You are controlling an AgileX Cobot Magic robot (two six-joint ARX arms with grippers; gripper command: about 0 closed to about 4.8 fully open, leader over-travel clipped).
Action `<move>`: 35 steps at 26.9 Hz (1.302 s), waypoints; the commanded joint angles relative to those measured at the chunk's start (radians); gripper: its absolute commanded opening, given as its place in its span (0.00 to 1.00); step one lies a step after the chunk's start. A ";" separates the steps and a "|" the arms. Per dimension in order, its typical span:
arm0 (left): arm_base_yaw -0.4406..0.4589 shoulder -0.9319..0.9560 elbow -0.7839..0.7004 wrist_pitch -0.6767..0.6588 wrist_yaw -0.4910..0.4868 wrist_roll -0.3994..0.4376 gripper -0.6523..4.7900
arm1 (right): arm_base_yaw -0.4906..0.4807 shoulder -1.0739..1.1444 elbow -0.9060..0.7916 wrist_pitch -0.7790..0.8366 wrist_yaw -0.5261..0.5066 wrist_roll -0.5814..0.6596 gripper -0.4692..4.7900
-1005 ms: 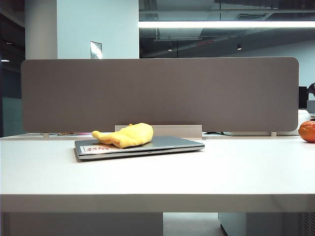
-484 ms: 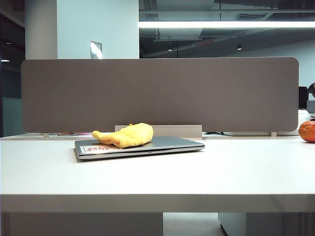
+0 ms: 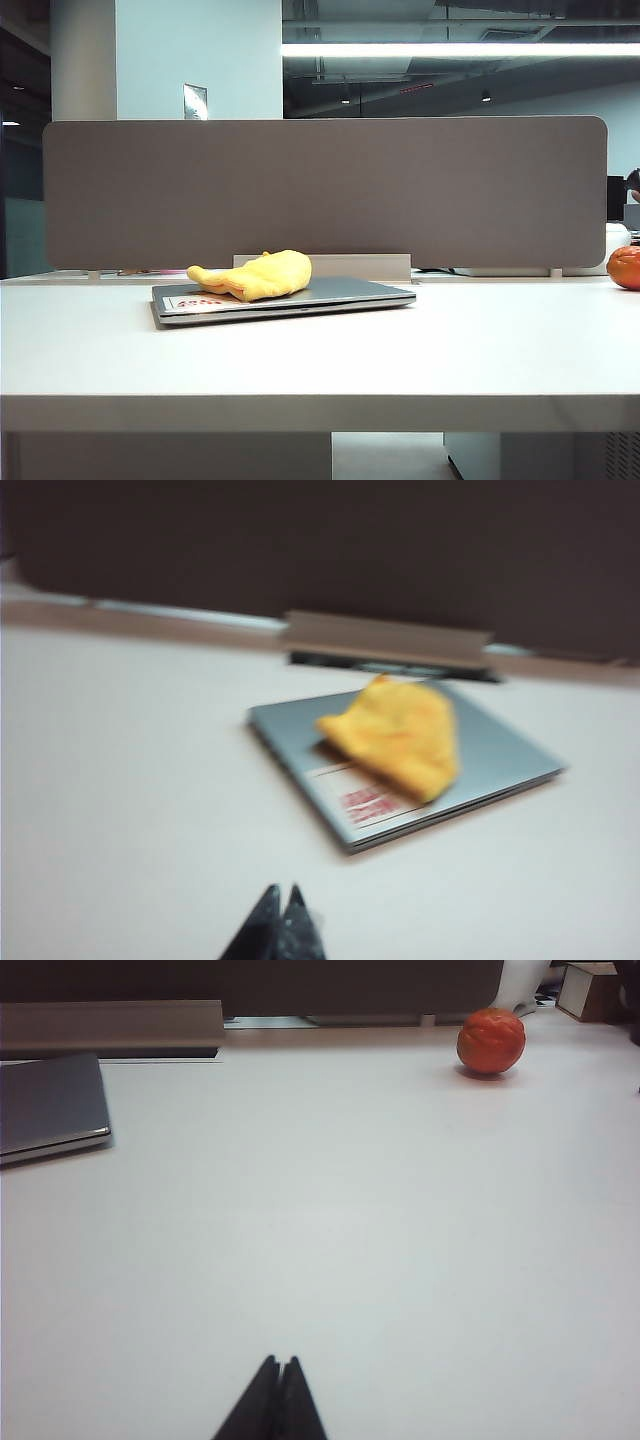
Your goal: Pick up the yellow rag and put it over the laptop.
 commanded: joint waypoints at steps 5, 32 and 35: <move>0.250 -0.002 -0.204 0.233 0.077 -0.006 0.11 | 0.000 -0.002 -0.006 0.011 0.001 0.000 0.09; 0.339 -0.160 -0.362 0.327 0.308 0.207 0.11 | 0.000 -0.002 -0.006 0.011 0.001 0.000 0.09; 0.339 -0.160 -0.362 0.323 0.298 0.208 0.11 | 0.000 -0.002 -0.006 0.011 0.001 0.000 0.09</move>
